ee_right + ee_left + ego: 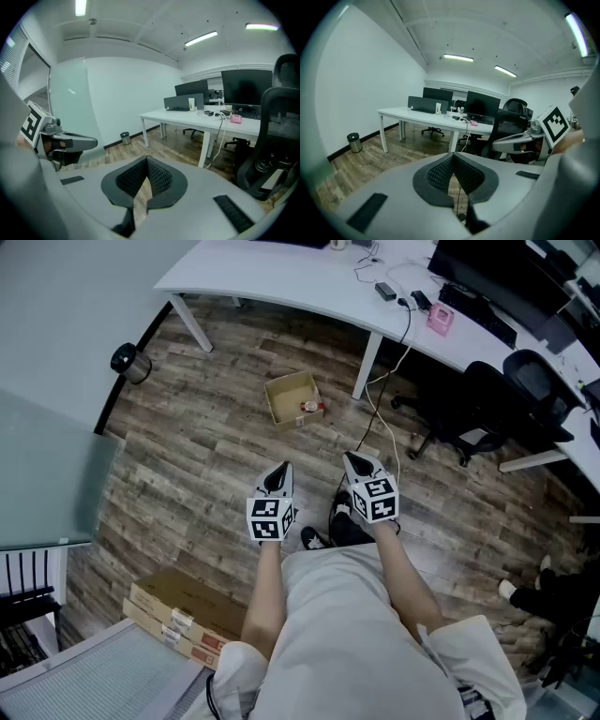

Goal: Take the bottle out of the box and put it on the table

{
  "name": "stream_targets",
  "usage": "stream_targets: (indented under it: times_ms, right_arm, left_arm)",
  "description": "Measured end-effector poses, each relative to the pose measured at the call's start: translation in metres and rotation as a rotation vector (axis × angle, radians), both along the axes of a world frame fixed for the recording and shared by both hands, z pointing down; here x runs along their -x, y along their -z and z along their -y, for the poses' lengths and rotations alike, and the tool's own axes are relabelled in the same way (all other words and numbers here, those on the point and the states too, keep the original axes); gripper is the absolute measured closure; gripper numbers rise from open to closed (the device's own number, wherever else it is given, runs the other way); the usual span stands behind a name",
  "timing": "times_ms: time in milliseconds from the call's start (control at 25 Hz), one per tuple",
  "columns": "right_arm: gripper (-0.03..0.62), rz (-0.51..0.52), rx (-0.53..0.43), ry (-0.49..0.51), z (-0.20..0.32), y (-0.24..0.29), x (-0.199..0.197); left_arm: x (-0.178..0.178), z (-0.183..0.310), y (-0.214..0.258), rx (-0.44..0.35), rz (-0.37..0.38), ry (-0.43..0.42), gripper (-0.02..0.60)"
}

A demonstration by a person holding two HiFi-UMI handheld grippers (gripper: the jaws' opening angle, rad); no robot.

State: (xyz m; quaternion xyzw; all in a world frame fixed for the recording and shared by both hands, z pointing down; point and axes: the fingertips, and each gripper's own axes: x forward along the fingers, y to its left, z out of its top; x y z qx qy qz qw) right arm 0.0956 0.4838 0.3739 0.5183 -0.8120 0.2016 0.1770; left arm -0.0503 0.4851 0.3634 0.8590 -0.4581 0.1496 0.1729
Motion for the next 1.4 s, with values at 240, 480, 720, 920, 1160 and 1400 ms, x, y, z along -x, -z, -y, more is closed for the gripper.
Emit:
stream_targets:
  times_ms: [240,480,720,920,1160,1400]
  right_arm:
    - [0.556,-0.006,0.01,-0.004,-0.017,-0.006,0.01]
    - [0.556,0.013,0.008,-0.06,-0.019,-0.012,0.004]
    - [0.556,0.019,0.015,-0.057,-0.002,-0.019,0.003]
    - [0.556,0.11,0.012,0.027,0.027,-0.018,0.018]
    - [0.556,0.251,-0.001,0.076,0.1,-0.007,0.006]
    - [0.556,0.252,-0.01,0.146,0.181,0.0,-0.016]
  left_arm:
    - [0.008,-0.013,-0.002,0.007,-0.009,-0.007,0.568]
    - [0.011,-0.021,-0.014,0.028,-0.017,-0.015,0.568]
    - [0.011,-0.006,-0.017,0.036,-0.018,-0.002,0.568]
    - [0.009,0.027,-0.017,0.031,-0.018,0.009,0.568]
    - [-0.002,0.094,-0.014,0.037,0.003,0.037,0.568]
    - [-0.024,0.163,-0.007,0.031,0.004,0.072,0.568]
